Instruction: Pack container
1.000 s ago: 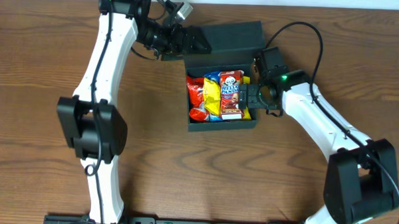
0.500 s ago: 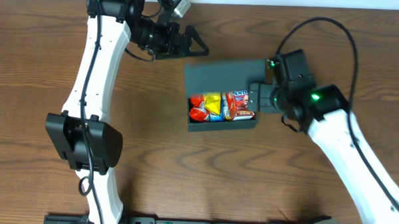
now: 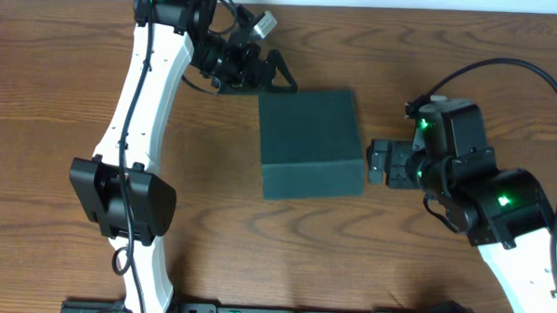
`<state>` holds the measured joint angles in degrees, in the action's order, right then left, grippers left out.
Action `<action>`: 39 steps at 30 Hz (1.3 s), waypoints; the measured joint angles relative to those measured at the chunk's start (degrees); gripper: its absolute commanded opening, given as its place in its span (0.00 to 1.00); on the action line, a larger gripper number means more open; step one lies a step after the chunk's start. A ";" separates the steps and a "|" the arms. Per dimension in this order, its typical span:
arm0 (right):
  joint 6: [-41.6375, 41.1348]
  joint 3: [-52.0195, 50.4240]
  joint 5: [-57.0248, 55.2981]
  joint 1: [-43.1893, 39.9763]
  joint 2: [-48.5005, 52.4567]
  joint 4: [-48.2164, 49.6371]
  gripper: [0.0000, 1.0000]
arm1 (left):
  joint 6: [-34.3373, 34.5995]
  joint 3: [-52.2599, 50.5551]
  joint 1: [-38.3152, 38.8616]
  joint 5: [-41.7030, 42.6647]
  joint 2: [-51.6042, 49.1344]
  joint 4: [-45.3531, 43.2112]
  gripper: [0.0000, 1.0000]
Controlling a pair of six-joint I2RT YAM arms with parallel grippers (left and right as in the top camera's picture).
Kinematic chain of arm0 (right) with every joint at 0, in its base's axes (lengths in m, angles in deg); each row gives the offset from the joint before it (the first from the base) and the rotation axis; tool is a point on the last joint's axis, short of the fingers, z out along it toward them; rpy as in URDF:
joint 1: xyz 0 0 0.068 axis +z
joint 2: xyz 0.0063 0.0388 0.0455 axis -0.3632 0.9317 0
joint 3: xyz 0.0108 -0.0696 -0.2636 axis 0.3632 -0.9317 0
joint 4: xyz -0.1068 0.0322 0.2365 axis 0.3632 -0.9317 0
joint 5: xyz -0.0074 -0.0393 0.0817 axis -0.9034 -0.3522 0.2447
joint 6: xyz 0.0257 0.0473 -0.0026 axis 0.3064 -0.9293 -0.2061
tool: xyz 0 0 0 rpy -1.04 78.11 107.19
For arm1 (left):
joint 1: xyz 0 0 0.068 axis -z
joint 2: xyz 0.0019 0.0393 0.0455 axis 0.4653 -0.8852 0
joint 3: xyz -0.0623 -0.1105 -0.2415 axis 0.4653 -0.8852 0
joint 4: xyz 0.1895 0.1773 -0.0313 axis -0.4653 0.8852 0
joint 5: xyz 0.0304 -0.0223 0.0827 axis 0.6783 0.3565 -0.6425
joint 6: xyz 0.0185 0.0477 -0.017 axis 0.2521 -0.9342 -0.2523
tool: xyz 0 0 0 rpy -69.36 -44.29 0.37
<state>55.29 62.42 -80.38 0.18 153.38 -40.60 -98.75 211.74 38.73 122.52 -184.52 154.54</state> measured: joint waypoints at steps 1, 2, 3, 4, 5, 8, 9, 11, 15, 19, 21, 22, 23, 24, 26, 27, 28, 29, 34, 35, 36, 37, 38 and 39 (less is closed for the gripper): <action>-0.17 0.00 0.42 0.00 -0.02 -0.57 0.99 | -0.07 0.00 0.00 -1.46 0.31 1.27 0.96; -0.26 0.00 0.76 0.00 0.09 -0.79 0.99 | -0.31 0.00 0.00 -3.08 1.01 2.40 0.96; -0.37 0.00 0.94 0.00 0.24 -0.83 0.99 | -0.48 0.00 0.00 -4.31 1.75 3.34 0.96; -0.39 0.00 1.18 0.00 0.48 -0.83 0.99 | -0.72 -0.02 0.00 -6.25 3.06 4.39 0.96; -0.39 -0.02 1.36 0.00 0.90 -0.68 0.99 | -0.87 -0.02 0.00 -8.66 4.94 5.27 0.96; -0.39 0.00 1.66 0.00 2.73 0.85 0.99 | 0.02 -0.02 0.00 -15.96 11.10 7.26 0.96; -0.39 0.00 1.75 0.00 3.67 1.20 0.99 | 0.52 0.00 -0.02 -18.21 12.98 8.04 0.95; -0.39 0.00 2.03 0.00 6.71 1.40 0.99 | 2.34 0.11 -0.04 -23.74 16.33 8.66 0.96; -0.35 0.00 3.10 0.24 11.17 2.99 0.99 | 6.45 -0.22 -0.07 -31.10 17.11 8.68 0.96; -0.13 0.00 1.79 2.86 14.69 6.56 0.99 | 9.33 -5.77 -0.07 -36.79 18.01 8.63 0.95; -0.02 0.00 0.68 5.01 15.69 7.56 0.99 | 10.43 -10.60 -0.09 -39.10 19.58 8.61 0.95; 0.04 0.00 0.37 5.60 15.93 7.78 0.99 | 10.82 -12.46 -0.15 -39.80 20.44 8.61 0.95; 0.07 0.00 0.00 6.71 16.28 8.26 0.99 | 11.21 -15.39 -0.44 -40.50 22.29 8.61 0.95; 0.07 0.00 -0.35 7.74 16.59 8.68 0.99 | 11.87 -18.47 -1.09 -41.44 25.05 8.63 0.95; 0.07 0.00 -0.72 8.83 16.85 9.18 0.99 | 12.72 -22.10 -2.51 -42.75 30.45 8.55 0.95; 0.07 0.00 -0.92 9.07 16.92 9.40 0.99 | 12.96 -23.17 -3.21 -43.32 32.65 8.52 0.95; 0.07 0.00 -0.98 9.27 16.96 9.79 0.99 | 13.55 -24.79 -4.26 -44.30 36.39 8.15 0.95; 0.09 0.00 -1.07 9.35 16.96 10.01 0.99 | 13.97 -25.73 -4.90 -45.18 38.71 7.85 0.95; 0.07 -0.44 -2.08 9.35 17.11 13.25 0.99 | 17.20 -38.14 -7.65 -54.84 55.87 -6.78 0.95; 0.09 -0.68 -2.16 9.35 17.33 14.10 0.99 | 17.38 -40.81 -7.65 -55.23 57.13 -9.51 0.95; 0.09 -1.01 -2.14 9.35 17.57 14.91 0.99 | 17.53 -43.98 -7.65 -55.36 58.10 -12.72 0.95; 0.07 -1.36 -2.14 9.35 18.18 15.74 0.99 | 17.64 -47.04 -7.65 -55.12 58.47 -16.35 0.95; 0.09 -1.55 -2.16 9.35 18.88 16.33 0.99 | 17.81 -49.70 -7.65 -54.75 58.36 -19.10 0.95; 0.09 -1.68 -2.08 9.35 19.85 16.70 0.99 | 18.03 -52.46 -7.65 -54.01 57.59 -22.43 0.96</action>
<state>55.38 60.73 -82.46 9.53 173.22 -23.90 -80.72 159.29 31.08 68.51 -126.93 132.12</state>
